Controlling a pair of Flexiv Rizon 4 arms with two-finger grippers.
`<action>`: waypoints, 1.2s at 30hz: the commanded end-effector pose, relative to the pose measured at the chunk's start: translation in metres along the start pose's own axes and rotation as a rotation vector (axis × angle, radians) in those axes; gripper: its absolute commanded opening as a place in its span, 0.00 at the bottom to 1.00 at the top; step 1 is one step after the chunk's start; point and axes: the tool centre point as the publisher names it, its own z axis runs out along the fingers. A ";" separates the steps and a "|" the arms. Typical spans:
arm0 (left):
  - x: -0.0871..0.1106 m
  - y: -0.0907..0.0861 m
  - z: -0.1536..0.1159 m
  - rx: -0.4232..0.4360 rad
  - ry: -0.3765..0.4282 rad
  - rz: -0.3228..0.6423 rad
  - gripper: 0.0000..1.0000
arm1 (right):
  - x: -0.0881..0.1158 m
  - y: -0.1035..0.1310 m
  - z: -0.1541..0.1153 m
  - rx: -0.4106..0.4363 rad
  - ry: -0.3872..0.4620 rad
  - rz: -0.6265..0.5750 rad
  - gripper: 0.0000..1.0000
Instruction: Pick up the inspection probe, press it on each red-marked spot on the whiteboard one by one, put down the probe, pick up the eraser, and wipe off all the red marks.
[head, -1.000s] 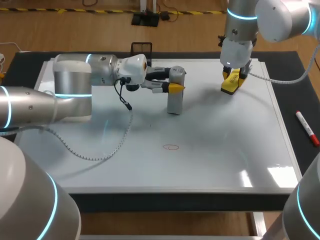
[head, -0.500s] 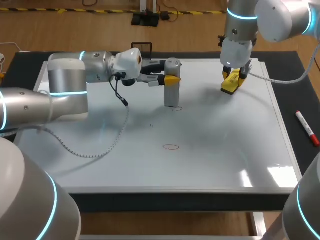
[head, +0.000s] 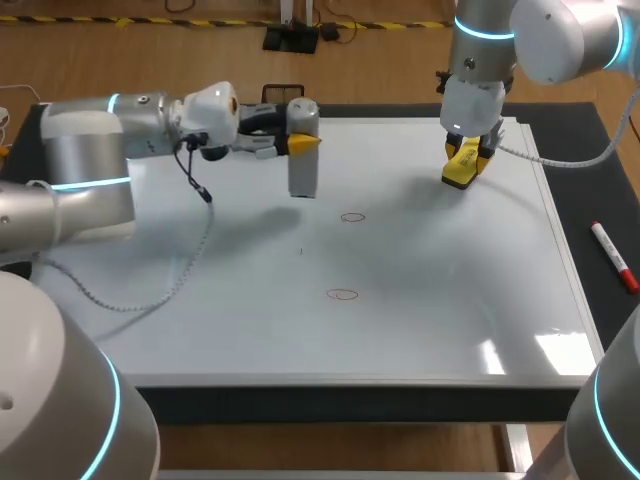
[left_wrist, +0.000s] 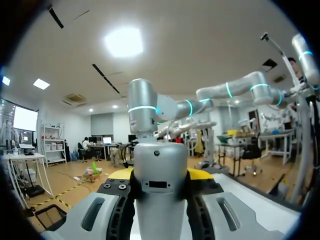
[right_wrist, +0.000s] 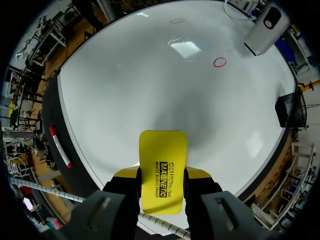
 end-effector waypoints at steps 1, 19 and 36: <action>0.005 -0.016 -0.020 -0.017 -0.029 0.011 0.00 | 0.000 -0.001 -0.001 0.002 0.003 -0.002 0.00; -0.010 -0.037 -0.100 0.005 -0.112 0.009 0.00 | 0.000 -0.001 -0.001 0.002 0.003 -0.002 0.00; -0.017 -0.034 -0.133 0.024 -0.139 -0.008 0.00 | 0.000 -0.001 -0.001 0.002 0.003 -0.002 0.00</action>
